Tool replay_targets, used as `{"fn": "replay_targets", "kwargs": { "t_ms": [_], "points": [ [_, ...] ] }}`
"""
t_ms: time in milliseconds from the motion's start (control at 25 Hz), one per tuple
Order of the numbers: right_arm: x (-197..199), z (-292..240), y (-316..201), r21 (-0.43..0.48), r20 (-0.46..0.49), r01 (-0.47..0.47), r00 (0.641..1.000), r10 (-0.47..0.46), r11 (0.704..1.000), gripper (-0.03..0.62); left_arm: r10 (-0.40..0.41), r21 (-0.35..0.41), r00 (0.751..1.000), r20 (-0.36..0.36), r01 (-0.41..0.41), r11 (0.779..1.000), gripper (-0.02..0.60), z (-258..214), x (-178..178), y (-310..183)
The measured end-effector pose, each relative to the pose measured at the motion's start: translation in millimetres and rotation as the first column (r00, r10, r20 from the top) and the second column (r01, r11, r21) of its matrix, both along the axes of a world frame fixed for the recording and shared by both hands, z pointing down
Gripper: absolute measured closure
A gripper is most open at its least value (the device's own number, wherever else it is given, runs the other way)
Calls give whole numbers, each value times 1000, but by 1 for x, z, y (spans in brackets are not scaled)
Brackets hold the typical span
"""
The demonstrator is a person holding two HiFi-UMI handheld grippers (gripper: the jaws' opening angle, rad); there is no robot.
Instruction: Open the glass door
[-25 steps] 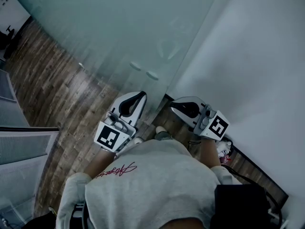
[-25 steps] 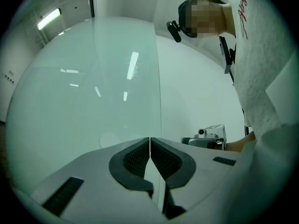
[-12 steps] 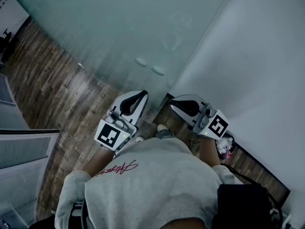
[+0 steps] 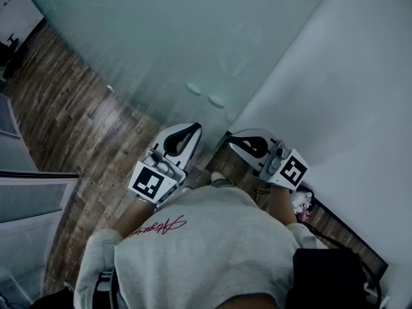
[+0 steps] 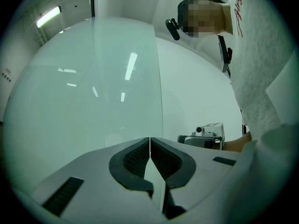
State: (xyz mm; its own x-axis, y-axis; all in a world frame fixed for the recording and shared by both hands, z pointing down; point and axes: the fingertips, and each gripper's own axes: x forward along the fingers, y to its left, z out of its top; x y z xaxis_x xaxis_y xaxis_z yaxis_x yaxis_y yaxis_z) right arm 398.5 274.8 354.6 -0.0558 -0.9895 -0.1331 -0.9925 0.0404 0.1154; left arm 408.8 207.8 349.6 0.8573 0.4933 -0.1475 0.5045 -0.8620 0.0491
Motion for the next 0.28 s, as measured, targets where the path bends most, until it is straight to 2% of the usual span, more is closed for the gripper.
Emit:
{"fn": "replay_targets", "kwargs": {
  "t_ms": [280],
  "points": [
    [-5, 1, 2, -11, -12, 35, 999, -35, 999, 569, -28, -8, 1000, -2, 28, 1000, 563, 4, -2, 0]
  ]
}}
